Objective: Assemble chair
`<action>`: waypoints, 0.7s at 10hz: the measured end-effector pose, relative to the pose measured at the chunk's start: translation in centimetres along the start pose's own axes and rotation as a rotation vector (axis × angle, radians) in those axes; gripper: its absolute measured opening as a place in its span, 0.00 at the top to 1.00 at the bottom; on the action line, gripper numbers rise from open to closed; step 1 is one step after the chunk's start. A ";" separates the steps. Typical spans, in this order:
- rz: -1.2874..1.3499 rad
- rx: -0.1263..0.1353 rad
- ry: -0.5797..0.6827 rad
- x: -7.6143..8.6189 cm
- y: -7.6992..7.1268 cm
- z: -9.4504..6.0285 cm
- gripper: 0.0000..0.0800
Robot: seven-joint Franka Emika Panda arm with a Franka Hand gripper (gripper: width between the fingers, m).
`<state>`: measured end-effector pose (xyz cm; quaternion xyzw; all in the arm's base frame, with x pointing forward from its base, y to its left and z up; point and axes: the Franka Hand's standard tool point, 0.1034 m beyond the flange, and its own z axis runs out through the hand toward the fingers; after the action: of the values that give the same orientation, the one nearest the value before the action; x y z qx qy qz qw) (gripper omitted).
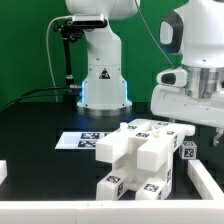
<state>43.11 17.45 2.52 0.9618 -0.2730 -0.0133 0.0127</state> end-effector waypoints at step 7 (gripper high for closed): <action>-0.009 -0.015 0.010 -0.4 0.4 1.9 0.19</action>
Offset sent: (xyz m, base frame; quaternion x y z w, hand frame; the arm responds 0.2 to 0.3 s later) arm 0.0049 0.0058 -0.0107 -0.0003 0.0191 0.0200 0.9996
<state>42.53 17.28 0.64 0.9630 -0.2685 -0.0106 0.0212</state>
